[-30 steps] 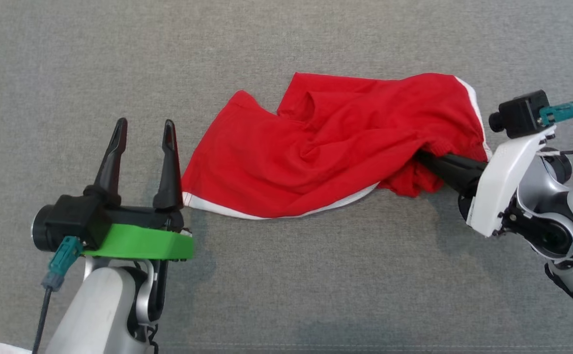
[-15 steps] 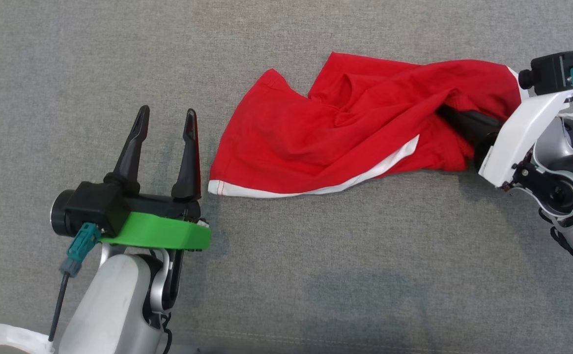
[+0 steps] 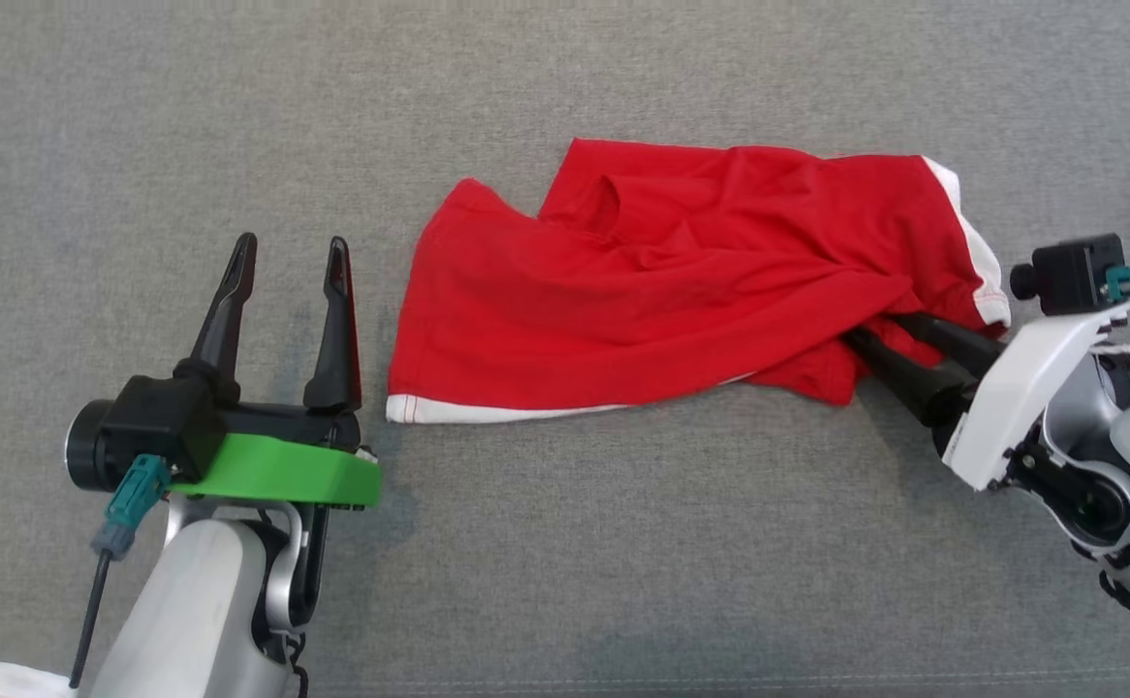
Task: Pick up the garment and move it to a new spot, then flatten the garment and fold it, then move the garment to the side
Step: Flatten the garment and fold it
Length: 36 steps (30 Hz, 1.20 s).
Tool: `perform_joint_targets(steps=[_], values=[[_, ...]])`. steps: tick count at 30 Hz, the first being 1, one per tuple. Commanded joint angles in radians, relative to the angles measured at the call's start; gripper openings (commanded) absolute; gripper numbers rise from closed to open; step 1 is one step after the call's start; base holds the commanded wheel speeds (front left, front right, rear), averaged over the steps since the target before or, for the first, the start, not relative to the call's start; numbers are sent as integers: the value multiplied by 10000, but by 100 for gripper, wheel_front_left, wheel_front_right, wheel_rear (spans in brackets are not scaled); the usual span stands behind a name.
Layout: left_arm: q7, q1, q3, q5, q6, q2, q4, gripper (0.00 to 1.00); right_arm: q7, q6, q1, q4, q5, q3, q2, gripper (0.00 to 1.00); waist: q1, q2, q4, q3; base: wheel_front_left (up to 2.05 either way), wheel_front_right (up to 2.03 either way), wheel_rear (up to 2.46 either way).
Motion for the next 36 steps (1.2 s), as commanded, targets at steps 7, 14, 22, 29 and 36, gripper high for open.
perform_joint_targets(steps=[7, 14, 22, 29, 36], values=[[278, 494, 248, 71, 309, 411, -360, 100, -998, -34, 1079, -625, -430, 278, -446, 100, 0, 0, -1002, -846, 0, 0, 0], [502, 843, 372, 11, 522, 646, -758, 100, -1598, -31, 1792, -1196, -1196, -122, -591, 100, 0, 0, -1368, -1138, 0, 0, 0], [625, 1200, 530, -119, 665, 843, -936, 100, -3030, -26, 2211, -1608, -2662, -1288, -141, 100, 0, 0, -1624, -1562, 0, 0, 0], [820, 1436, 607, -119, 841, 1015, -1274, 100, -3943, -28, 2395, -1541, -4693, -2785, 826, 100, 0, 0, -1712, -1912, 0, 0, 0], [818, 1582, 625, -156, 912, 1091, -1384, 100, -4260, -28, 2871, -1603, -6333, -4261, 2093, 100, 0, 0, -1672, -2106, 0, 0, 0]])
